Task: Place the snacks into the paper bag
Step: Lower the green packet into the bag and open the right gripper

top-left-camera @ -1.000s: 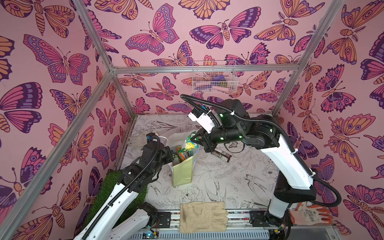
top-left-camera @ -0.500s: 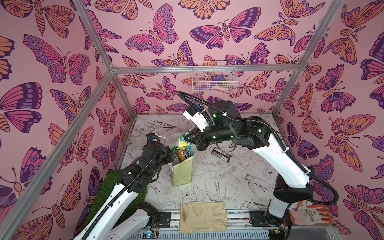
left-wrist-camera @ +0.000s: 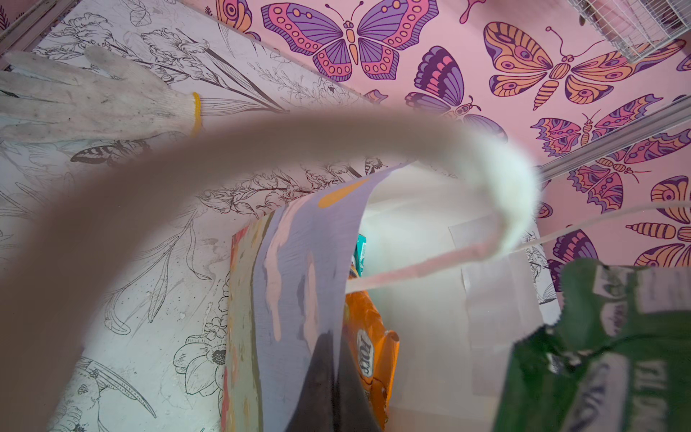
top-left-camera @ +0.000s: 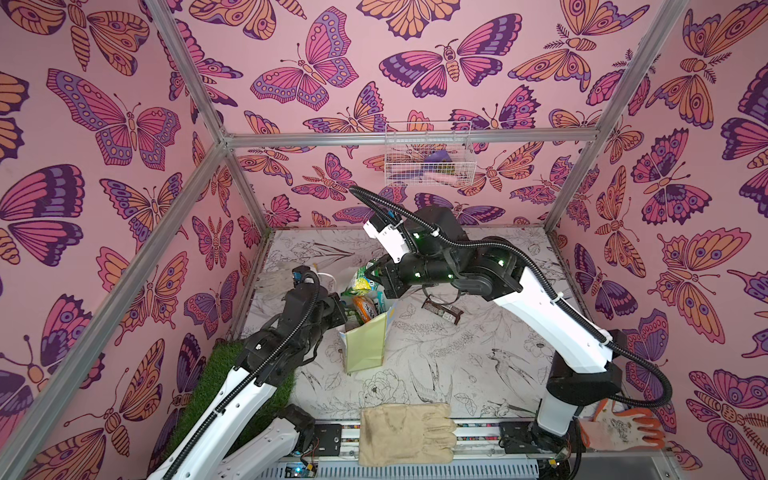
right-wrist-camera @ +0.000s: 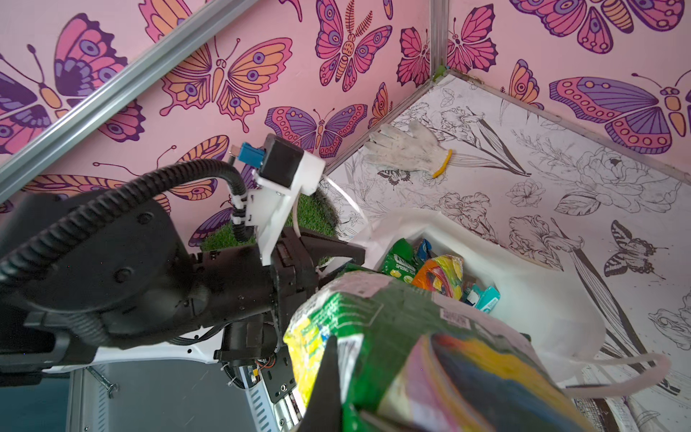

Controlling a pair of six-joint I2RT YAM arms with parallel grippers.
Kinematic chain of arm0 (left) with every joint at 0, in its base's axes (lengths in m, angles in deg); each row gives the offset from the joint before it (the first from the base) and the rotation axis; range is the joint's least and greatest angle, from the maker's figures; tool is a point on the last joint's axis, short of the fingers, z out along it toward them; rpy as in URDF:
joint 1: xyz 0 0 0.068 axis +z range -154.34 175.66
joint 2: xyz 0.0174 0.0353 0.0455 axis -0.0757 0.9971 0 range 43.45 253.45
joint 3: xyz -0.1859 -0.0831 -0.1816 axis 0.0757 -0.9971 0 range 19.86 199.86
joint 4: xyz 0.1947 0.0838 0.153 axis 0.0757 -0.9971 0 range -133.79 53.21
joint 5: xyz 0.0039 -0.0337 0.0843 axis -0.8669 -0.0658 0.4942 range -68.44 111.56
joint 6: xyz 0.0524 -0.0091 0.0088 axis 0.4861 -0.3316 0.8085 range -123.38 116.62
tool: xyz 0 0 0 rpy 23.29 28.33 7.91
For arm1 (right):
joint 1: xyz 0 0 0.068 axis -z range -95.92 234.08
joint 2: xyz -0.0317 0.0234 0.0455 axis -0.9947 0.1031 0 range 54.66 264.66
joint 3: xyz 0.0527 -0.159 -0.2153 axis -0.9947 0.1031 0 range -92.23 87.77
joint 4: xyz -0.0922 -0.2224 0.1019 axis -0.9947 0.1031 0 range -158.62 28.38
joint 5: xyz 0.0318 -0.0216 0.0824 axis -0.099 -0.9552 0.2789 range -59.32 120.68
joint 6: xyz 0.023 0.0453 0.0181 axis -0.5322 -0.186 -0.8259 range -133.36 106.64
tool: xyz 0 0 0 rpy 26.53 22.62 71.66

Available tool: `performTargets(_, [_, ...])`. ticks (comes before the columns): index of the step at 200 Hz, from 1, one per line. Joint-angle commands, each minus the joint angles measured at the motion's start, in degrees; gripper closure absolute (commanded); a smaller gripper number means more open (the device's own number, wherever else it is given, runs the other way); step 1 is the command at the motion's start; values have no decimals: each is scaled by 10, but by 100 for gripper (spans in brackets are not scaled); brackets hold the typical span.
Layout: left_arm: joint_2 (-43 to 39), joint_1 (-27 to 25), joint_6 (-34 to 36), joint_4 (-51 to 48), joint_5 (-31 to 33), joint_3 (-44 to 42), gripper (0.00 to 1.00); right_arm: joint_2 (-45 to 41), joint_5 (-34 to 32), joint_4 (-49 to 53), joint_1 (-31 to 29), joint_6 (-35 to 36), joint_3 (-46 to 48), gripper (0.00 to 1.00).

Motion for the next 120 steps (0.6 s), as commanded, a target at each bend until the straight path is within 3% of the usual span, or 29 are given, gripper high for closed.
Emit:
performTargets(1, [-15, 2, 12, 22, 10, 19, 100, -14, -20, -33, 1, -5, 4, 100])
performTargets(120, [-19, 2, 11, 22, 11, 17, 100, -21, -35, -46, 13, -22, 31, 100])
